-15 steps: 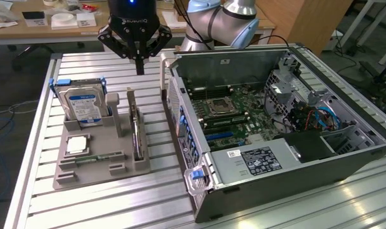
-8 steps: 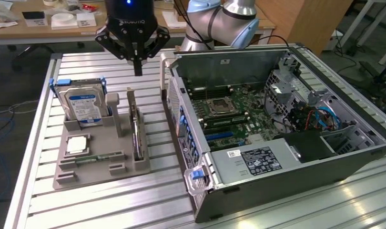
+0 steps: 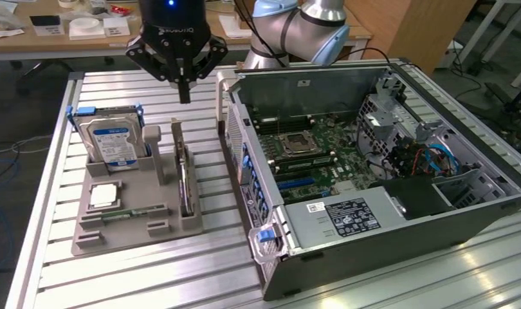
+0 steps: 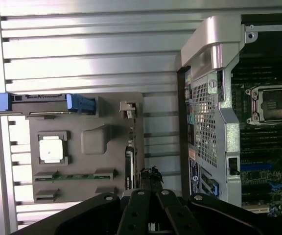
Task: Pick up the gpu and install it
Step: 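Reach for the gpu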
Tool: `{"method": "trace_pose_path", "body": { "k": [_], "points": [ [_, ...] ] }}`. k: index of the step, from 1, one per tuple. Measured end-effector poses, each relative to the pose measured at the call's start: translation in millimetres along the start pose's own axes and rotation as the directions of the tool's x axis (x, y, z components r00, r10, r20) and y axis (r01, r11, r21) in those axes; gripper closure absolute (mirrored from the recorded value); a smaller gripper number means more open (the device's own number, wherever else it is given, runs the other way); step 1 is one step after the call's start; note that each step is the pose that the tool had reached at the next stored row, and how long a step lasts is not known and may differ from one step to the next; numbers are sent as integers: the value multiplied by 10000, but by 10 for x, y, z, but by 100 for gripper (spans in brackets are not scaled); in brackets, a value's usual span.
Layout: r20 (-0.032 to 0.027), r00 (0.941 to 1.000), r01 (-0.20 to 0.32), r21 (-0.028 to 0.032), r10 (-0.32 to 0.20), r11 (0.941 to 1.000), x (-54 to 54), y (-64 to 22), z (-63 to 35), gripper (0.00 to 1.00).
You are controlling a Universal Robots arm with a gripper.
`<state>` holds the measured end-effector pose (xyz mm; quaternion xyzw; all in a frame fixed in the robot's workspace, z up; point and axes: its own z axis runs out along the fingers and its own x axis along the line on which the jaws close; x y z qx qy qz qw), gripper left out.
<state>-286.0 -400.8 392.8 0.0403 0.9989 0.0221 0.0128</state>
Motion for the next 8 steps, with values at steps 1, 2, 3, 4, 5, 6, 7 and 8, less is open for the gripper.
{"method": "trace_pose_path", "body": {
  "k": [1,2,3,4,5,6,7,8],
  "points": [
    [0,10000,0,0,0,10000,3,-4,0,89],
    [0,10000,1,0,-1,10000,7,-9,-1,89],
    [0,10000,1,0,-1,10000,10,-13,-1,89],
    [0,10000,1,0,-1,10000,11,-13,-1,89],
    [0,10000,1,0,-1,10000,11,-13,-1,89],
    [0,10000,2,1,-2,10000,11,-13,-1,89],
    [0,10000,2,0,-2,10000,11,-13,-1,89],
    [0,10000,2,0,-2,10000,11,-13,-1,89]
  ]
}}
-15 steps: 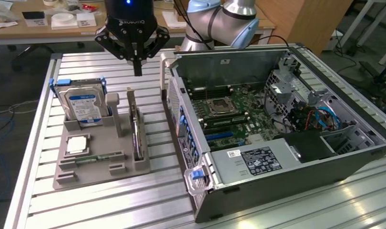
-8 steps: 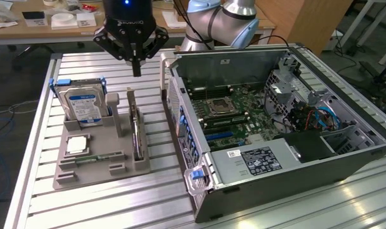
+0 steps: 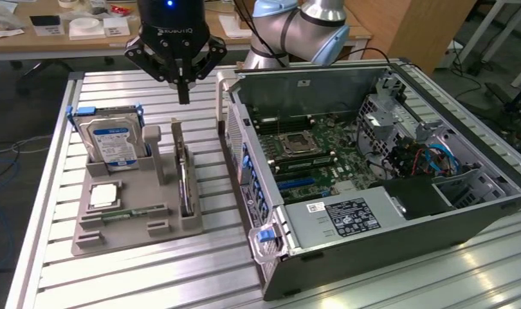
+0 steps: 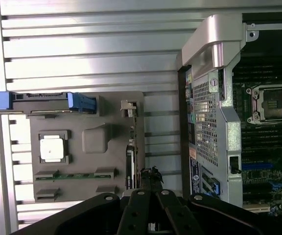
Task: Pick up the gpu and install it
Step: 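Reach for the gpu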
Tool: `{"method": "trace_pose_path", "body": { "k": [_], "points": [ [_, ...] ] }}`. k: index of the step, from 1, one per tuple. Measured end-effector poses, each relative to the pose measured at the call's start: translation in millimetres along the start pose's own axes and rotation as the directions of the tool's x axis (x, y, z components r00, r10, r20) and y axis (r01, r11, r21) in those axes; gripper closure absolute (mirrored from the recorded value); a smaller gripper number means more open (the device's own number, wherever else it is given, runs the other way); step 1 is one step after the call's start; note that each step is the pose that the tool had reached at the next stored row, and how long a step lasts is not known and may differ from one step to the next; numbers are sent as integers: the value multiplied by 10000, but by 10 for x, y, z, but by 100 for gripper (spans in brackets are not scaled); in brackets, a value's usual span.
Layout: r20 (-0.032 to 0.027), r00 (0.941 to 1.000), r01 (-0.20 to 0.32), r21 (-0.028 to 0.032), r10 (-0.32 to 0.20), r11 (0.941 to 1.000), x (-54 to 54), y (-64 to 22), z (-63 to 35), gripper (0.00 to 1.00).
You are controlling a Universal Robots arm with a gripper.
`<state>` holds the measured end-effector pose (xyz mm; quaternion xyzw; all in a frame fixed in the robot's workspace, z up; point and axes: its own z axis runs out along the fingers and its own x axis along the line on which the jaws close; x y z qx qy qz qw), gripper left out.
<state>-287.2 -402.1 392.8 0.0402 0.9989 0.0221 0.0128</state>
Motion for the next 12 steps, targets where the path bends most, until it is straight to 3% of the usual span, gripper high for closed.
{"method": "trace_pose_path", "body": {
  "k": [12],
  "points": [
    [1,10000,0,-1,0,10000,0,-14,0,89]
  ]
}}
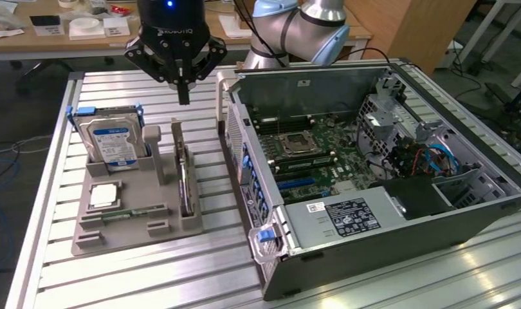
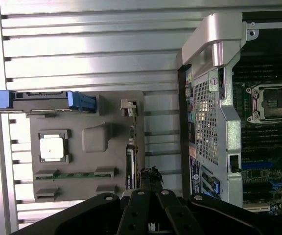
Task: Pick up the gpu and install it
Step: 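Reach for the gpu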
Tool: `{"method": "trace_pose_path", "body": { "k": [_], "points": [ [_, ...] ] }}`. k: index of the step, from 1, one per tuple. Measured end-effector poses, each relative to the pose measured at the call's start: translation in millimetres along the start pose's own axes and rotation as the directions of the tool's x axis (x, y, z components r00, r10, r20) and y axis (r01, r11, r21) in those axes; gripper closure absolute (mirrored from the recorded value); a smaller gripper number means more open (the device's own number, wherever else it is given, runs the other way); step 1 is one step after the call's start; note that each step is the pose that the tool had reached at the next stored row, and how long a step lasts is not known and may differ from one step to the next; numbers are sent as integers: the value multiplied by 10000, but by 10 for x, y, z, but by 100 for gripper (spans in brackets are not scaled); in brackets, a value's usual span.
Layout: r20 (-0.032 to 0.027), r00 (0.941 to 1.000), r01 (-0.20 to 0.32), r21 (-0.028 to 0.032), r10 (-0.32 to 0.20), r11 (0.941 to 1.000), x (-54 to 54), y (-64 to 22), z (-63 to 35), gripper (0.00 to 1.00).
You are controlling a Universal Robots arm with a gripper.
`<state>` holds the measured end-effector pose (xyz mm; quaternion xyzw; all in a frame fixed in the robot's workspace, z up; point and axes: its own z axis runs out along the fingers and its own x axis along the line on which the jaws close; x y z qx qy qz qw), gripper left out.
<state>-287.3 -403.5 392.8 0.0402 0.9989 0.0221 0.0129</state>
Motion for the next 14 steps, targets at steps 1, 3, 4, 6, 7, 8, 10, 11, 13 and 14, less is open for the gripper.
{"method": "trace_pose_path", "body": {
  "k": [1,3,4,6,7,8,10,11,13,14],
  "points": [
    [0,10000,0,0,0,10000,1,-2,0,89],
    [-2,10000,2,1,-2,10000,3,-10,-1,89],
    [-1,10000,2,1,-2,10000,4,-15,-1,89],
    [-1,10000,0,1,0,10000,5,-16,-1,89],
    [-1,10000,0,1,0,10000,4,-16,-1,89],
    [-1,10000,-1,1,1,10000,5,-16,-1,89],
    [-1,10000,0,1,0,10000,5,-16,-1,89],
    [-1,10000,0,1,0,10000,5,-16,-1,89],
    [-1,10000,0,1,0,10000,5,-16,-1,89],
    [-1,10000,0,1,0,10000,5,-16,-1,89]
  ]
}}
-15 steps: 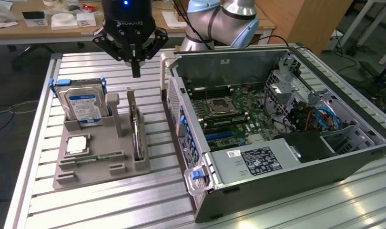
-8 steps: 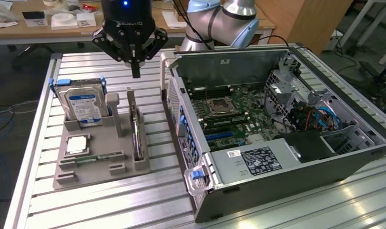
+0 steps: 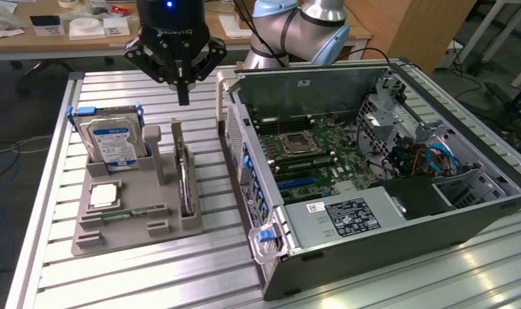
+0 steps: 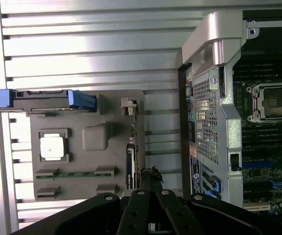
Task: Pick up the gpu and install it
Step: 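Reach for the gpu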
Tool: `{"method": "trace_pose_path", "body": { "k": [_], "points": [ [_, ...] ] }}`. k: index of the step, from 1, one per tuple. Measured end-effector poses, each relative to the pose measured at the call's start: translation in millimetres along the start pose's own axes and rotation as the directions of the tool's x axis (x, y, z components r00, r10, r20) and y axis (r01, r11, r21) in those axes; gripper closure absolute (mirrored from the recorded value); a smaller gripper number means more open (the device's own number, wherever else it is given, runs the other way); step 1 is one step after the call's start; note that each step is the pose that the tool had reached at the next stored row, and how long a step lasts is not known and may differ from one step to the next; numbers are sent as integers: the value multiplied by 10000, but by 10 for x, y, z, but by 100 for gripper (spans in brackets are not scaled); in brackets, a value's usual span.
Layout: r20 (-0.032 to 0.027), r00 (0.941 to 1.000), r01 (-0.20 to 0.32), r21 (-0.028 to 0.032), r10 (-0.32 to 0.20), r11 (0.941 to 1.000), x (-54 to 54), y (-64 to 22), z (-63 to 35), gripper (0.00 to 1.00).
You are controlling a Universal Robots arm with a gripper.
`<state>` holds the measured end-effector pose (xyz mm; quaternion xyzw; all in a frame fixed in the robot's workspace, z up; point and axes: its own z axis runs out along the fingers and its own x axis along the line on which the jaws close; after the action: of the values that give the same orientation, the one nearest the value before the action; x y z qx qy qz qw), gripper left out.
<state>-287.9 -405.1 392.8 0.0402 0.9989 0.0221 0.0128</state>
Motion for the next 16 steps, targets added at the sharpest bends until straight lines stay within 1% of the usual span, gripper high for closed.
{"method": "trace_pose_path", "body": {
  "k": [6,10,12,16],
  "points": [
    [1,10000,0,0,0,10000,5,-5,0,89],
    [3,10000,0,1,0,10000,78,-16,-1,89],
    [5,10000,2,-1,-2,10000,106,-38,-1,89],
    [5,10000,0,-1,0,10000,122,-126,-3,89]
  ]
}}
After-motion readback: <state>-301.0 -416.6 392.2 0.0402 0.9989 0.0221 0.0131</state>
